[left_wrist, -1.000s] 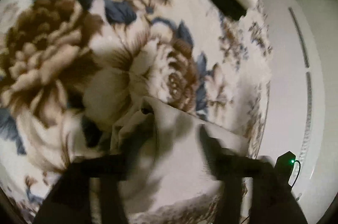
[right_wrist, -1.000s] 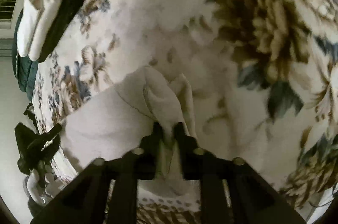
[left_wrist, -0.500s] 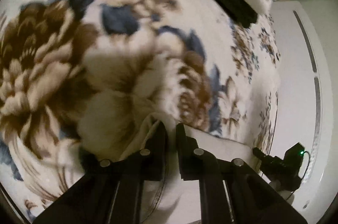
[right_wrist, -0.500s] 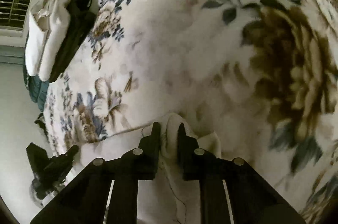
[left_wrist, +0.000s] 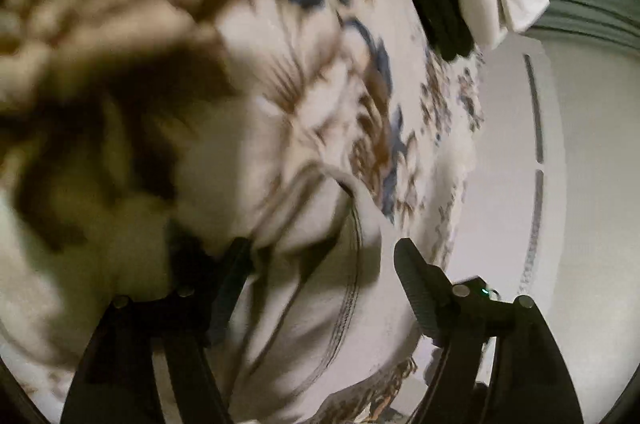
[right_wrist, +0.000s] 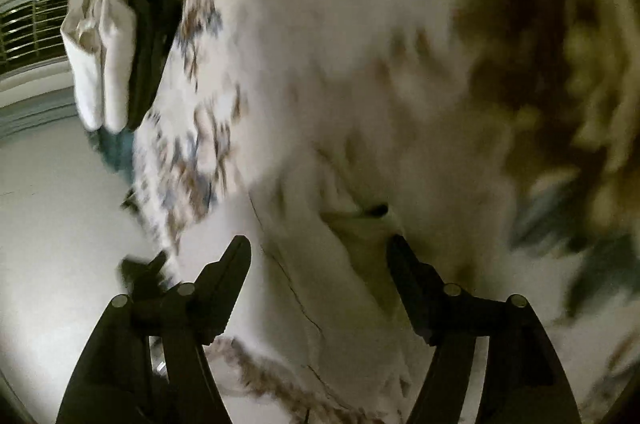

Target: Fold small clothes

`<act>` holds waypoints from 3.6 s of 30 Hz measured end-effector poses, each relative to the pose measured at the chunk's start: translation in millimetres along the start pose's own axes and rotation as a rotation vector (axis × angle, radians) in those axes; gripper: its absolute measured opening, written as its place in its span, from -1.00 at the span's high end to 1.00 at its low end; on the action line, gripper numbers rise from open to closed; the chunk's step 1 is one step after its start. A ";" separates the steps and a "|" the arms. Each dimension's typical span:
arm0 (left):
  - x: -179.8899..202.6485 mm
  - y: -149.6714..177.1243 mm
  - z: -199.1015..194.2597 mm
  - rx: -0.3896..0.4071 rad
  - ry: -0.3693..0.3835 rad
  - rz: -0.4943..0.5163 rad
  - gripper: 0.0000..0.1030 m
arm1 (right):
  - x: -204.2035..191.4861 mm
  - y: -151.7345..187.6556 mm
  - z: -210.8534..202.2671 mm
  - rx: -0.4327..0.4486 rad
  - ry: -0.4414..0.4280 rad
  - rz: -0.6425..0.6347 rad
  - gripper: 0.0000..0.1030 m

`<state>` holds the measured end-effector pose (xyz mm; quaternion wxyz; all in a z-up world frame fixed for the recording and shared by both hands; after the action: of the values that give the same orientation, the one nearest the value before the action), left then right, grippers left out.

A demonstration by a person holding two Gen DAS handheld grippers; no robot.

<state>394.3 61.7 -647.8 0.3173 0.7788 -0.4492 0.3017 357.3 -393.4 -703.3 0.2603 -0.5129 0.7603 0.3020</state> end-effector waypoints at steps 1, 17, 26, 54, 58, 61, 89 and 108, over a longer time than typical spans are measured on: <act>4.6 2.0 6.3 -0.008 -0.006 0.030 -0.39 | 3.4 2.8 6.7 -0.019 -0.034 0.004 -0.41; 55.4 20.8 -11.5 0.075 -0.138 0.171 0.65 | -24.7 21.1 -11.1 0.063 -0.056 -0.033 0.73; 130.5 -12.0 -90.2 0.151 -0.082 0.202 0.65 | -129.8 13.4 -55.0 0.116 -0.040 -0.118 0.79; 280.2 -363.5 -111.0 0.330 -0.370 0.322 0.26 | -448.7 -338.8 18.8 0.265 0.210 -0.336 0.78; 282.6 -366.1 -125.7 0.449 -0.400 0.314 -0.51 | -446.0 -338.2 22.3 0.265 0.361 -0.362 0.49; 285.6 -363.0 -130.1 0.509 -0.478 0.337 -1.00 | -447.3 -332.8 18.8 0.296 0.479 -0.390 -0.63; 368.7 -28.0 -233.7 0.697 -0.721 0.571 -1.00 | -518.8 -9.7 -133.3 0.670 0.848 -0.639 -1.00; 426.9 162.3 -339.2 0.858 -0.621 0.688 -1.00 | -597.9 245.1 -300.7 0.887 0.749 -0.804 -1.00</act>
<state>363.9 40.1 -80.2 -0.2836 0.6991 -0.5839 0.2998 304.1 -168.0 -29.2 0.2571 -0.6690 0.6017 -0.3526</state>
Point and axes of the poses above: each gripper's, at about its wrist camera, not at the fingertips, and z roughly the way its jaws point, x to its right, y to its underside, the point moved 4 cm from there along z, roughly the way its jaws point, and after that the axes turned 6 degrees about -z, right-handed, at the moved point
